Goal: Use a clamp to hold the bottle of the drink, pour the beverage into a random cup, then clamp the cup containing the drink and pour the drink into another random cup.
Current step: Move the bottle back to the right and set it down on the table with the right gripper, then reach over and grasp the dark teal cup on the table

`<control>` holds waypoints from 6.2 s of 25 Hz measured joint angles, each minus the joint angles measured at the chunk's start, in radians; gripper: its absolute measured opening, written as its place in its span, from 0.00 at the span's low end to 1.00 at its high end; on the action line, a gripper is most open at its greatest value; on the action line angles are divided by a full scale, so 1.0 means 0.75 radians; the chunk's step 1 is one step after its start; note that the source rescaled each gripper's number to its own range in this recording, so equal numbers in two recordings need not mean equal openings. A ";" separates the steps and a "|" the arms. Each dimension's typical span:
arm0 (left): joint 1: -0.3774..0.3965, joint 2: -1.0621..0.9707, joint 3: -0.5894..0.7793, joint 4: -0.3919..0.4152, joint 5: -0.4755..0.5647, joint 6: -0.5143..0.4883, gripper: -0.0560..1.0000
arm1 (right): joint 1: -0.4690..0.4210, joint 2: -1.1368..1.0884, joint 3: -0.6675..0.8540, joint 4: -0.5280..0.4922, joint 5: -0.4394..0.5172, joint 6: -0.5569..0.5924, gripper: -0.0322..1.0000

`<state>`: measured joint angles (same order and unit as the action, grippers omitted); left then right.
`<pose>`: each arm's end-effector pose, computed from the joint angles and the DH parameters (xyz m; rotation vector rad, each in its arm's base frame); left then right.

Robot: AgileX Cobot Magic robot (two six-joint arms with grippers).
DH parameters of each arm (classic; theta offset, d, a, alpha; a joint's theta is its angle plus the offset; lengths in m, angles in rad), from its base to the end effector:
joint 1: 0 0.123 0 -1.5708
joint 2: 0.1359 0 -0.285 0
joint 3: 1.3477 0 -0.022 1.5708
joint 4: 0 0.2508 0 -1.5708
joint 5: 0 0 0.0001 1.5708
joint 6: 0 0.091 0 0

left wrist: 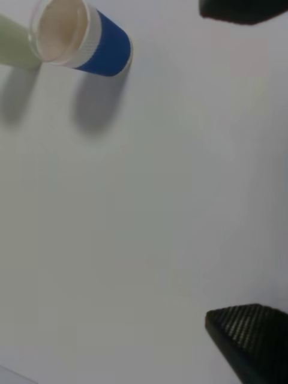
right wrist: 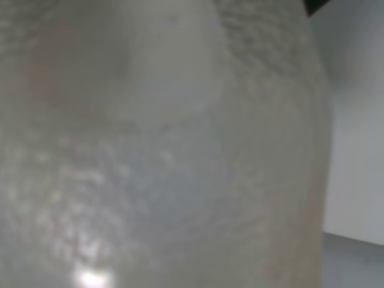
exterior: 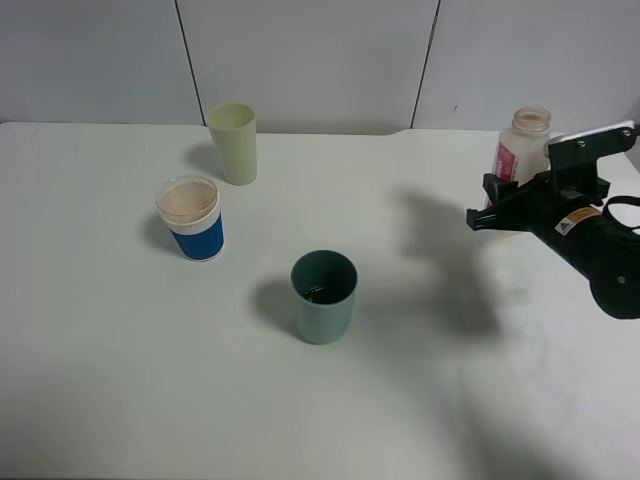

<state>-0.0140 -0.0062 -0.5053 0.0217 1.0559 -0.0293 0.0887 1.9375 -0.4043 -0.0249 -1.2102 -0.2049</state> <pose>-0.0062 0.0018 0.2791 -0.0166 2.0277 -0.0014 0.2775 0.0268 0.1053 -0.2886 1.7840 -0.0679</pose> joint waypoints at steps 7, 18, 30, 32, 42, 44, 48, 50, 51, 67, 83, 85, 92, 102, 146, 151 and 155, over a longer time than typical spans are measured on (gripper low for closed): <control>0.000 0.000 0.000 0.000 0.000 0.000 0.79 | 0.000 0.095 -0.066 -0.037 0.002 0.021 0.07; 0.000 0.000 0.000 0.000 0.000 0.000 0.79 | -0.001 0.231 -0.215 -0.105 0.003 0.022 0.07; 0.000 0.000 0.000 0.000 0.000 0.000 0.79 | -0.001 0.355 -0.409 -0.176 0.002 0.045 0.07; 0.000 0.000 0.000 0.000 0.000 0.000 0.79 | -0.001 0.367 -0.429 -0.186 0.002 0.046 0.07; 0.000 0.000 0.000 0.000 0.000 0.000 0.79 | -0.001 0.415 -0.485 -0.209 -0.027 0.048 0.07; 0.000 0.000 0.000 0.000 0.000 0.000 0.79 | -0.001 0.415 -0.485 -0.210 -0.027 0.048 0.07; 0.000 0.000 0.000 0.000 0.000 0.000 0.79 | -0.001 0.415 -0.485 -0.210 -0.027 0.074 0.07; 0.000 0.000 0.000 0.000 0.000 0.000 0.79 | -0.001 0.417 -0.485 -0.210 -0.027 0.102 0.07; 0.000 0.000 0.000 0.000 0.000 0.000 0.79 | -0.001 0.417 -0.485 -0.210 -0.027 0.108 0.07; 0.000 0.000 0.000 0.000 0.000 0.000 0.79 | -0.001 0.419 -0.485 -0.210 -0.032 0.125 0.07; 0.000 0.000 0.000 0.000 0.000 0.000 0.79 | -0.001 0.430 -0.485 -0.210 -0.005 0.214 0.51; 0.000 0.000 0.000 0.000 0.000 0.000 0.79 | -0.001 0.430 -0.485 -0.210 -0.005 0.261 0.62; 0.000 0.000 0.000 0.000 0.000 0.000 0.79 | -0.001 0.430 -0.485 -0.195 -0.005 0.337 0.76; 0.000 0.000 0.000 0.000 0.000 0.000 0.79 | 0.022 0.429 -0.485 -0.195 -0.005 0.352 0.80; 0.000 0.000 0.000 0.000 0.000 0.000 0.79 | 0.025 -0.262 -0.153 -0.024 0.184 0.209 0.97; 0.000 0.000 0.000 0.000 0.000 0.000 0.79 | 0.025 -0.521 -0.151 0.012 0.422 0.196 0.97; 0.000 0.000 0.000 0.000 0.000 0.000 0.79 | 0.025 -0.704 -0.151 0.015 0.602 0.191 0.97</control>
<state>-0.0140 -0.0062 -0.5053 0.0217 1.0559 -0.0293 0.1071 1.4096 -0.5175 -0.0141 -0.7588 -0.0615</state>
